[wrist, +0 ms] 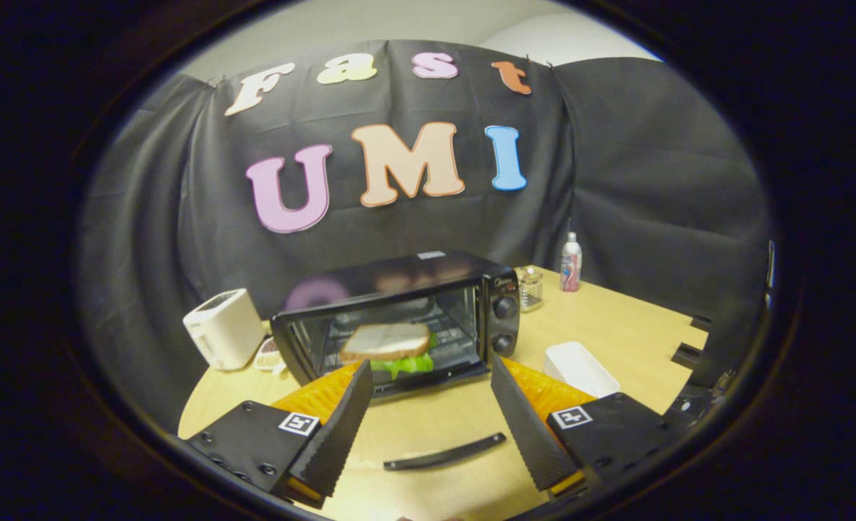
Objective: Open the toaster oven, put the food inside, and close the toaster oven door.
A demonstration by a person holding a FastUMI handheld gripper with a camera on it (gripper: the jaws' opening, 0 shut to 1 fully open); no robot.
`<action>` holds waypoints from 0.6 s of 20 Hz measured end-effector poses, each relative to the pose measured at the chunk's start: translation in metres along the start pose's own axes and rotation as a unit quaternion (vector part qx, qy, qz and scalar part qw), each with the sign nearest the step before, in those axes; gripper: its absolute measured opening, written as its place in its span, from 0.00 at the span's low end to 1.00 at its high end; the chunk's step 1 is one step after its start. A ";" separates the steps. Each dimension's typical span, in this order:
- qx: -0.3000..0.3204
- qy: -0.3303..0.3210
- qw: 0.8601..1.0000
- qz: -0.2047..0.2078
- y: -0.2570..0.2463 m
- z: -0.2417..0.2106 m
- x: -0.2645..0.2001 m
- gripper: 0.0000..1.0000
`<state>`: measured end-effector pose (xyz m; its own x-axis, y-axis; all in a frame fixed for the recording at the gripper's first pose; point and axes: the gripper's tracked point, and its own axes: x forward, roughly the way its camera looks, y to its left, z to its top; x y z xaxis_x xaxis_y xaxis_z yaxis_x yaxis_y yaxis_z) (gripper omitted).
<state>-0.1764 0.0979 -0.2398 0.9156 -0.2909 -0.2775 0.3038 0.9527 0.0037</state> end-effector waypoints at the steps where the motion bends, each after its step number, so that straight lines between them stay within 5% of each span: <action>1: -0.007 0.010 1.000 0.003 0.000 -0.008 -0.009 1.00; 8: -0.013 0.075 0.997 0.013 -0.013 -0.078 -0.043 1.00; 12: -0.016 0.107 0.994 0.023 -0.014 -0.109 -0.025 1.00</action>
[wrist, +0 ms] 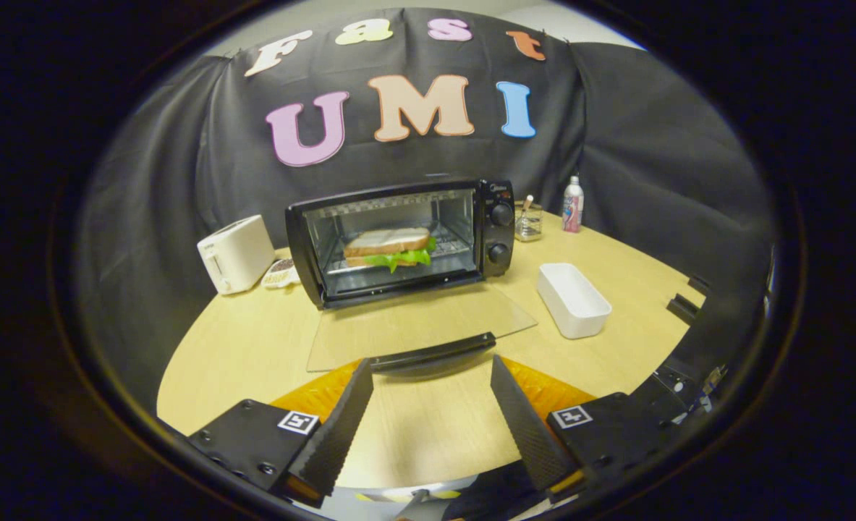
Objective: Open the toaster oven, put the food inside, and close the toaster oven door.
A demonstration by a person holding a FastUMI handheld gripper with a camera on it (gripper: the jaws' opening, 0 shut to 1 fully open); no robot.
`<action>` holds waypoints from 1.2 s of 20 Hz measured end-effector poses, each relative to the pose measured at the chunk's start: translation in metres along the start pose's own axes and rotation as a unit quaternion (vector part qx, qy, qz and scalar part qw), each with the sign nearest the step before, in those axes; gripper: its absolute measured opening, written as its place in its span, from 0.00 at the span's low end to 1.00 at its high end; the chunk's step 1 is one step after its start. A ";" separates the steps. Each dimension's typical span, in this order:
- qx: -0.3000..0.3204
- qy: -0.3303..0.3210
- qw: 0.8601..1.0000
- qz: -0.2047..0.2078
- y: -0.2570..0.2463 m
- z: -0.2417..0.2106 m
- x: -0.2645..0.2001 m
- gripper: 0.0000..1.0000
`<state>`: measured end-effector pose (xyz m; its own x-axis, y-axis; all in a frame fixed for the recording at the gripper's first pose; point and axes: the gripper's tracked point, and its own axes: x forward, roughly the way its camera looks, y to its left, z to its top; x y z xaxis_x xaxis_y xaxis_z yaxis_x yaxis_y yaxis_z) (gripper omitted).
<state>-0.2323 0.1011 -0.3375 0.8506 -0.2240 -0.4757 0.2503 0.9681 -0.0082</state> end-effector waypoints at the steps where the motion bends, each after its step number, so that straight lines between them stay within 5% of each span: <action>1: -0.006 0.006 1.000 0.007 0.002 -0.005 0.007 1.00; 11: -0.075 0.056 0.994 0.054 0.041 -0.033 0.056 1.00; 14: -0.083 0.065 0.994 0.037 0.038 -0.034 0.059 1.00; 24: -0.081 -0.038 0.995 0.039 0.049 0.052 0.042 1.00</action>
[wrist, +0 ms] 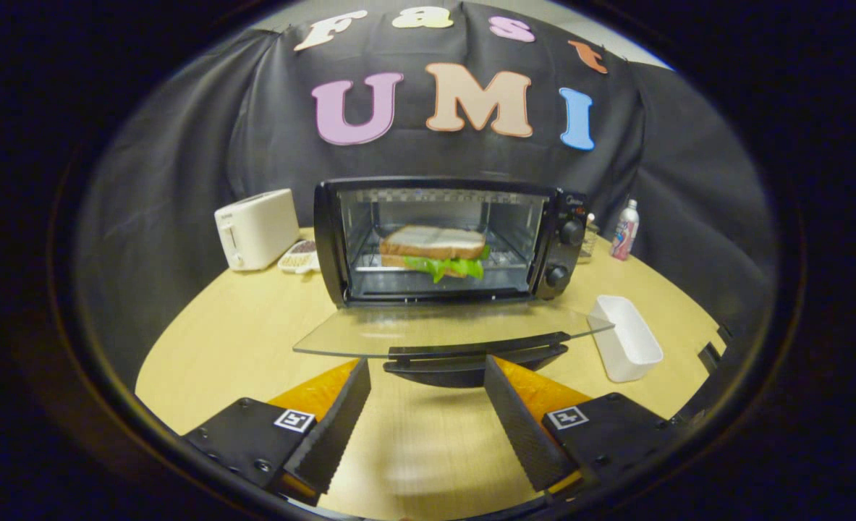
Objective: Open the toaster oven, put the food inside, and close the toaster oven door.
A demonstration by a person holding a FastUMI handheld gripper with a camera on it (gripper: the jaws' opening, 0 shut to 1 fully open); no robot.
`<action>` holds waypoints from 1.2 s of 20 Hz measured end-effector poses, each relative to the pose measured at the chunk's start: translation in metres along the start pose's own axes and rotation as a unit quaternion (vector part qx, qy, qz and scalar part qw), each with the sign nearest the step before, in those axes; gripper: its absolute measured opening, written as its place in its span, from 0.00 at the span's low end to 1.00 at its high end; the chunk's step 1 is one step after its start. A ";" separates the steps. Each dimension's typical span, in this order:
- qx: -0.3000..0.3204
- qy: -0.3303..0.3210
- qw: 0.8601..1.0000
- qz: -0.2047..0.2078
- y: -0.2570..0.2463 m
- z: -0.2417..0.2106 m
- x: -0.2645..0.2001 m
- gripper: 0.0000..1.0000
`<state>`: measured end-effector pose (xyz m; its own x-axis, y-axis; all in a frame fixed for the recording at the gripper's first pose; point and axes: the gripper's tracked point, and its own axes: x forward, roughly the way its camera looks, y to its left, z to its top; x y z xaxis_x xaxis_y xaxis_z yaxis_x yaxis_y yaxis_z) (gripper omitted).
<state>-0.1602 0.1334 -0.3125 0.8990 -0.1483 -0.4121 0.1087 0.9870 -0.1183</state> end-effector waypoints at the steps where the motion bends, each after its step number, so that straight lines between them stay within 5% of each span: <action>1: -0.005 -0.011 1.000 -0.003 -0.001 0.009 0.000 1.00; 11: 0.013 -0.108 0.994 0.014 0.000 0.097 0.031 1.00; 24: 0.005 -0.164 0.985 0.047 0.013 0.156 0.096 1.00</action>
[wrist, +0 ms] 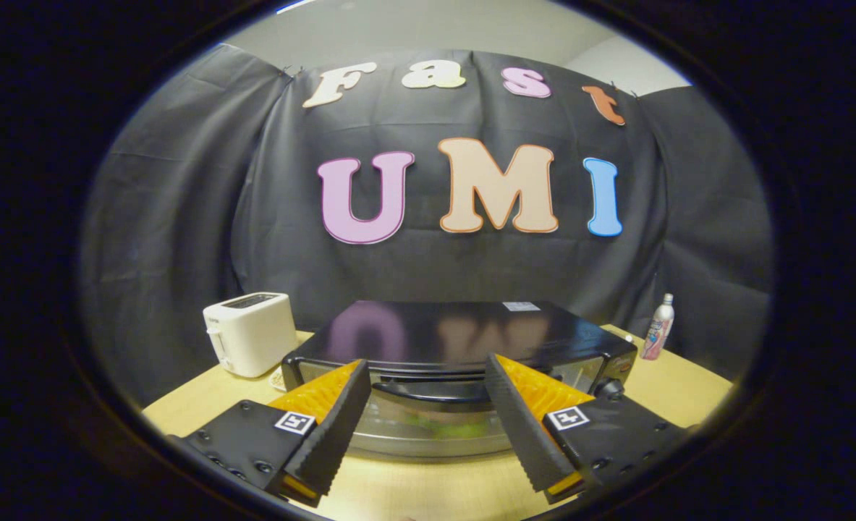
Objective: Open the toaster oven, put the food inside, and close the toaster oven door.
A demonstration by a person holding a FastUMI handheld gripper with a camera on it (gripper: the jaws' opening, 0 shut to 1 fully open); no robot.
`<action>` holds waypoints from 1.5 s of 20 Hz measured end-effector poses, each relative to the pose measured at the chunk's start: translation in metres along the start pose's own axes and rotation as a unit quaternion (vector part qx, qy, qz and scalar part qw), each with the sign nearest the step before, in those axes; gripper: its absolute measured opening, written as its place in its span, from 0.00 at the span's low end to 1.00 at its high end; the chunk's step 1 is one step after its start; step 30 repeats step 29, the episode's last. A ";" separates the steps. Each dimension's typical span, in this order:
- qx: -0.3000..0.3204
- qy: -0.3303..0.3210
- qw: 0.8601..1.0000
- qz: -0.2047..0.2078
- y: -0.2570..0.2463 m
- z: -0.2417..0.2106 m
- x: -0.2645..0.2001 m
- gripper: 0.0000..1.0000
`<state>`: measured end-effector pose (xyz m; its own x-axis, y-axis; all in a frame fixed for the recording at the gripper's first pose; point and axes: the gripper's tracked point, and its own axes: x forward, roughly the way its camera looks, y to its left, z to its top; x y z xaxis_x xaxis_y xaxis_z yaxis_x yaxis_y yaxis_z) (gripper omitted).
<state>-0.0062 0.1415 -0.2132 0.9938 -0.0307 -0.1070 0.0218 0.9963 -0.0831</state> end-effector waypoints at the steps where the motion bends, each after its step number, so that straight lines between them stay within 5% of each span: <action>1: 0.004 0.002 1.000 0.001 0.000 0.000 0.001 1.00; 11: 0.015 0.026 0.998 -0.048 -0.018 0.033 -0.015 0.99; 30: 0.001 -0.010 1.000 -0.026 -0.015 0.096 -0.031 0.99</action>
